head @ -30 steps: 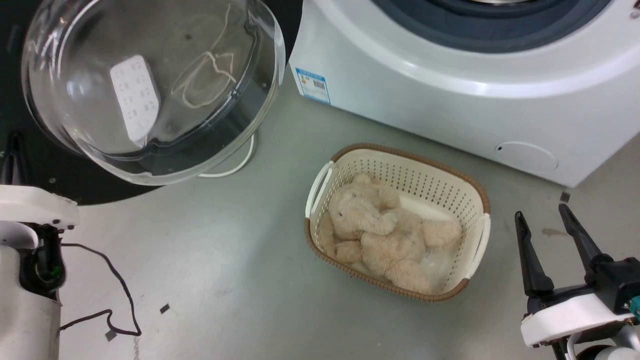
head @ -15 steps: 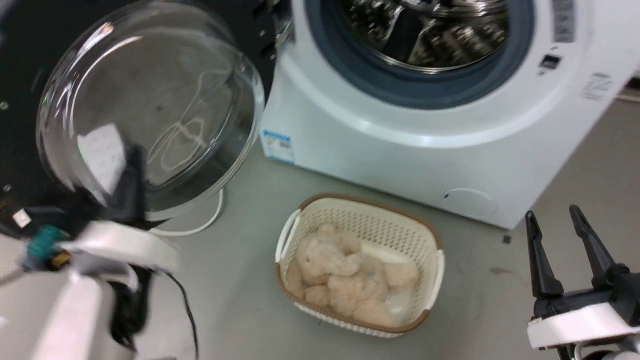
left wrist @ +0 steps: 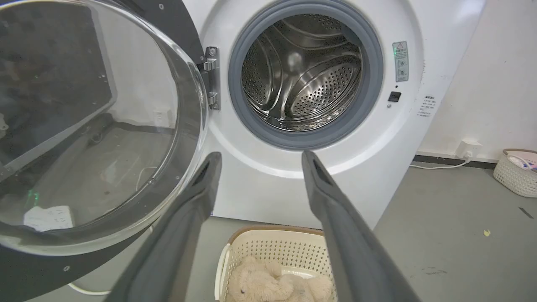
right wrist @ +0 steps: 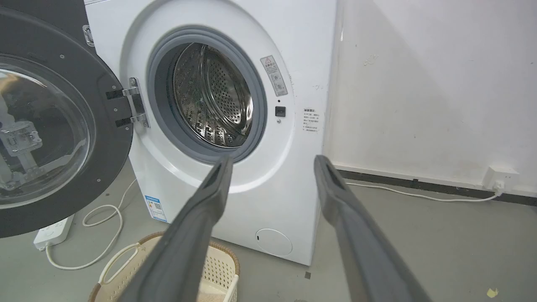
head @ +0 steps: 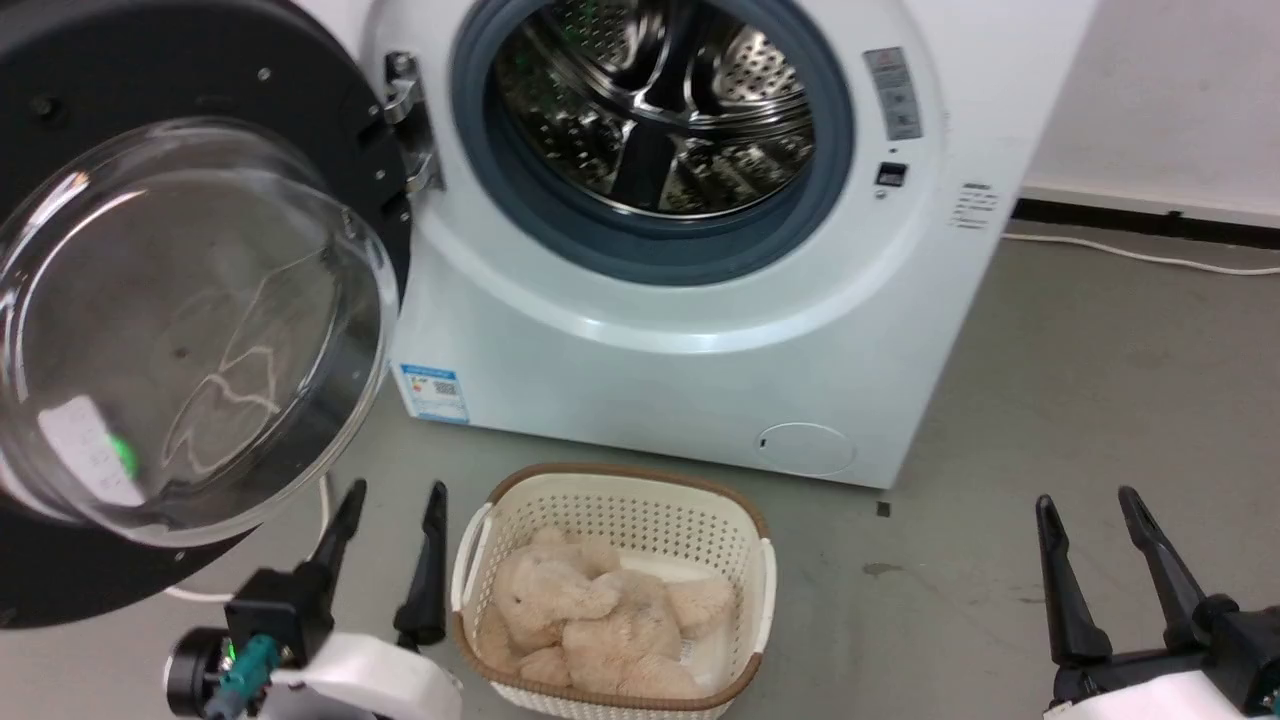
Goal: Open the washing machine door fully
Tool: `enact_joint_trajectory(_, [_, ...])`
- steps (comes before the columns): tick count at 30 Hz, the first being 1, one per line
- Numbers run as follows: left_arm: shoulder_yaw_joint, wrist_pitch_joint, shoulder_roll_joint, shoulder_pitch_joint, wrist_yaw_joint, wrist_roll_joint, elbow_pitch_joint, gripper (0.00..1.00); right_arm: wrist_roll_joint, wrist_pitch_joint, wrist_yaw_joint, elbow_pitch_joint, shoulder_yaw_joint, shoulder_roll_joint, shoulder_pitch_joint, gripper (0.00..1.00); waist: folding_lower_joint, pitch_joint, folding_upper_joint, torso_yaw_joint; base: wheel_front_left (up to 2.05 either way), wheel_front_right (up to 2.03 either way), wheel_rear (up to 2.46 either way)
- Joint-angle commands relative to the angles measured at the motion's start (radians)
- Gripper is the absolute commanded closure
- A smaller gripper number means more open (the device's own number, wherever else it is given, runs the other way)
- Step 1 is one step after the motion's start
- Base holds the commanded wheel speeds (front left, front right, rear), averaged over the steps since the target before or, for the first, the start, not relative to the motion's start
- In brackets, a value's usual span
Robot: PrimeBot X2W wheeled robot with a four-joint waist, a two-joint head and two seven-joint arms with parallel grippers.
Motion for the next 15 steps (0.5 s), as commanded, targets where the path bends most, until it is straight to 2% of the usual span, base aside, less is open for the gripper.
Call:
enact_joint_trajectory(1, [-0.005,-0.012,-0.009,0.022,0.01,0.006,0.002,0.0,0.006,-0.001,-0.001,0.004,0.001,0.004,0.018,0.0,0.0002,-0.016,-0.0001,-0.023,0.0,0.0,0.0])
enact_joint_trajectory(8, [-0.037,-0.04,-0.031,0.092,0.051,0.039,0.015,0.0,0.009,0.006,-0.001,0.016,0.005,0.004,0.053,0.0,0.0002,-0.022,-0.0001,-0.045,0.0,0.0,0.0])
enact_joint_trajectory(15, [-0.045,-0.063,-0.035,0.107,0.064,0.057,0.016,0.0,-0.005,0.001,-0.001,0.039,0.015,0.004,0.081,0.0,0.0002,-0.032,-0.0001,-0.049,0.0,0.0,0.0])
